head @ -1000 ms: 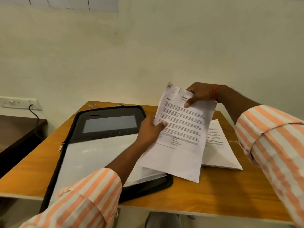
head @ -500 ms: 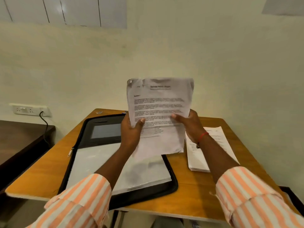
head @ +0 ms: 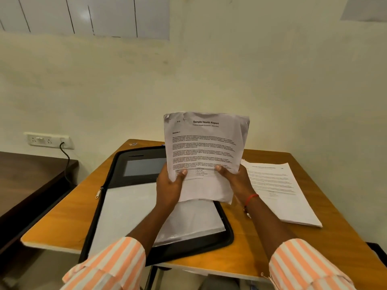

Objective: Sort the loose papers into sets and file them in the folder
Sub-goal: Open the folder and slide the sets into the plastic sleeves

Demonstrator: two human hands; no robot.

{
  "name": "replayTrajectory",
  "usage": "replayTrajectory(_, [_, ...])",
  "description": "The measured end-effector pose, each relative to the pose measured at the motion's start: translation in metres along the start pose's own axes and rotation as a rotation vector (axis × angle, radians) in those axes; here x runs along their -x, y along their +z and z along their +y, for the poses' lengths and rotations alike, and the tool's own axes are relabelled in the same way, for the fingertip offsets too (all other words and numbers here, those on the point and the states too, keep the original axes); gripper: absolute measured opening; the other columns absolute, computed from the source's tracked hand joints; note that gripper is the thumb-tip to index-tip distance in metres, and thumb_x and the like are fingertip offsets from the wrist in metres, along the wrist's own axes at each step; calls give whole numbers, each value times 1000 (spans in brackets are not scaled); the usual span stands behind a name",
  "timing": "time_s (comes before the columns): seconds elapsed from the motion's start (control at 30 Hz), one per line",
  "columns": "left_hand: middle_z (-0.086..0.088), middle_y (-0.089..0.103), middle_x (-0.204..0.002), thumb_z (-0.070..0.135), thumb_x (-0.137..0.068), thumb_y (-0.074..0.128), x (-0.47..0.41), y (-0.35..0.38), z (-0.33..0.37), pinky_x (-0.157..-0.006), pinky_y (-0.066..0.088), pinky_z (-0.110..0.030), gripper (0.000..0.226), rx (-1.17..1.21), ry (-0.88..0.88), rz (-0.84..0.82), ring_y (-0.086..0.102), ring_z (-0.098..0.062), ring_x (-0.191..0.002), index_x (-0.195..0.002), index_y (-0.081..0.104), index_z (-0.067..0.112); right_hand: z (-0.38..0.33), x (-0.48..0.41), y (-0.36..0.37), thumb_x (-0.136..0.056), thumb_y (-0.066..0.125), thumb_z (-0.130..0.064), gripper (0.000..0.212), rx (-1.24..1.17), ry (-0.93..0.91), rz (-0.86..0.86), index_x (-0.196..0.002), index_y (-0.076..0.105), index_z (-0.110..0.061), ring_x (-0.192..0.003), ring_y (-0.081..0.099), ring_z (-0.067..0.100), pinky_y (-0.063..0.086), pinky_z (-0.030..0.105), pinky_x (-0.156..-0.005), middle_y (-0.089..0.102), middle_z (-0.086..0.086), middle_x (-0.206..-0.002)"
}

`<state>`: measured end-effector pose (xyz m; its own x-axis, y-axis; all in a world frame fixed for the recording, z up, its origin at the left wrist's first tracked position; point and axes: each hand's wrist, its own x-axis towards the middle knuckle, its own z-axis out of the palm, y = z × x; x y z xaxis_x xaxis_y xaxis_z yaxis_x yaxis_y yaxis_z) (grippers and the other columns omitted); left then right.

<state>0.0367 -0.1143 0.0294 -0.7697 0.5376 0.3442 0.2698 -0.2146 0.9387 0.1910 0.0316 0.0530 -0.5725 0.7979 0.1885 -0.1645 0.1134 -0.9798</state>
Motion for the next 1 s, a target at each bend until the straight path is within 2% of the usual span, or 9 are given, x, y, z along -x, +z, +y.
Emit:
replayTrajectory(0.2, [11, 64, -115, 26, -94, 70, -1, 0, 5, -84, 58, -30, 36, -47, -31, -5, 66, -11, -102, -125, 51, 31, -9, 8, 1, -87, 76, -18, 30, 26, 2, -79, -115, 66, -21, -97, 73, 16, 60, 27, -76, 76, -1, -109])
replayTrajectory(0.27, [8, 66, -116, 23, -94, 70, -13, -5, 17, -84, 60, -35, 36, -104, -21, -27, 68, -17, -103, -126, 54, 27, -28, -1, -7, -87, 75, -25, 38, 52, -32, -91, -121, 63, -14, -102, 72, 22, 61, 36, -81, 74, 4, -115])
replayTrajectory(0.37, [7, 66, -119, 20, -91, 72, -36, -19, 36, -93, 56, -45, 42, -320, -58, -157, 65, -20, -106, -131, 57, 20, -67, -21, -31, -87, 72, -39, 50, 79, -109, -4, -124, 57, -9, -103, 71, 28, 62, 47, -80, 70, 10, -119])
replayTrajectory(0.43, [1, 69, -120, 17, -89, 74, -49, -30, 48, -96, 56, -47, 42, -441, -94, -271, 67, -22, -105, -129, 60, 17, -96, -35, -47, -89, 70, -42, 49, 161, -111, 19, -127, 55, -15, -99, 71, 21, 61, 38, -68, 69, 3, -117])
replayTrajectory(0.63, [-1, 72, -113, 7, -88, 74, -53, -41, 63, -98, 55, -46, 34, -590, -126, -616, 69, -22, -104, -118, 64, 18, -127, -50, -71, -83, 77, -35, 47, 527, 174, -375, -126, 62, -21, -86, 67, 19, 54, 37, -71, 69, 6, -109])
replayTrajectory(0.73, [1, 73, -113, 8, -87, 76, -55, -40, 58, -95, 57, -45, 37, -559, -141, -703, 71, -18, -103, -119, 64, 21, -112, -39, -71, -90, 71, -15, 42, 546, 286, -599, -130, 61, -13, -106, 70, 31, 59, 46, -85, 71, 10, -120])
replayTrajectory(0.83, [2, 72, -117, 11, -85, 78, -60, -32, 53, -97, 56, -43, 47, -601, -142, -795, 70, -17, -106, -128, 62, 21, -96, -26, -70, -92, 65, 0, 39, 479, 313, -632, -128, 59, -13, -109, 70, 27, 60, 34, -81, 72, 8, -121])
replayTrajectory(0.93, [4, 71, -116, 22, -84, 81, -65, -20, 46, -96, 57, -42, 44, -729, -54, -739, 69, -17, -104, -124, 63, 21, -75, -23, -89, -91, 70, -10, 28, 659, 247, -540, -115, 64, -22, -102, 71, 18, 58, 27, -81, 73, 0, -112])
replayTrajectory(1.0, [8, 65, -119, 29, -86, 79, -67, -15, 41, -95, 52, -34, 44, -748, 43, -538, 63, -13, -109, -126, 62, 22, -53, -23, -121, -85, 76, -18, 29, 686, 258, -426, -113, 67, -19, -105, 69, 22, 57, 32, -89, 71, 5, -117])
